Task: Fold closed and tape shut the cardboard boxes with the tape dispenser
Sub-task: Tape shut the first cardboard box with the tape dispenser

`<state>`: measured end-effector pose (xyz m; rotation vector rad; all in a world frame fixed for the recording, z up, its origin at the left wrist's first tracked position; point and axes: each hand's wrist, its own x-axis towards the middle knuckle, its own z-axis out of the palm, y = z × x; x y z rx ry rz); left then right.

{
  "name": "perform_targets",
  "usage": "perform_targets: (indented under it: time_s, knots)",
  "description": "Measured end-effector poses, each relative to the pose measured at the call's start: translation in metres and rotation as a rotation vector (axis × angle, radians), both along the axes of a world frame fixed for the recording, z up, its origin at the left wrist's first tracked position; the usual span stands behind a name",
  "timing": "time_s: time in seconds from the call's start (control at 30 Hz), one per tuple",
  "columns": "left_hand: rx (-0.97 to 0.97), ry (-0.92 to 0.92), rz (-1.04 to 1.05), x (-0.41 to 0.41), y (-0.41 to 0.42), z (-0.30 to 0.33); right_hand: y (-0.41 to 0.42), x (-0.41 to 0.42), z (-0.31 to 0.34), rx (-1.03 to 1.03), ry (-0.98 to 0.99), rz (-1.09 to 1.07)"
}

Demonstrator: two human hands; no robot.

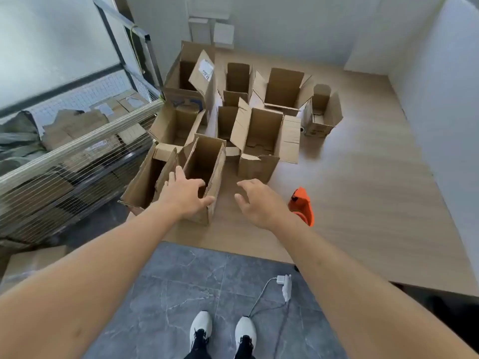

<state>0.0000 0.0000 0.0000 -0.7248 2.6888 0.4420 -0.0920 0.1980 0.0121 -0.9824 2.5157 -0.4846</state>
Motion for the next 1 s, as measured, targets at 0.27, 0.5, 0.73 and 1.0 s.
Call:
perform_targets:
  time_s: [0.27,0.5,0.73,1.0]
  knots:
    - [0.111,0.028,-0.049,0.017,-0.009,-0.005,-0.009,0.016,-0.017,0.034,-0.075,-0.118]
    - [0.180,0.028,-0.249,0.043,-0.019,-0.012,-0.007,0.037,-0.020,0.026,-0.102,-0.232]
    - [0.253,0.021,-0.492,0.040,-0.020,-0.019,0.012,0.048,-0.026,-0.024,-0.084,-0.403]
    - [0.274,0.004,-0.657,0.003,0.004,-0.027,0.053,0.038,-0.037,-0.150,-0.023,-0.604]
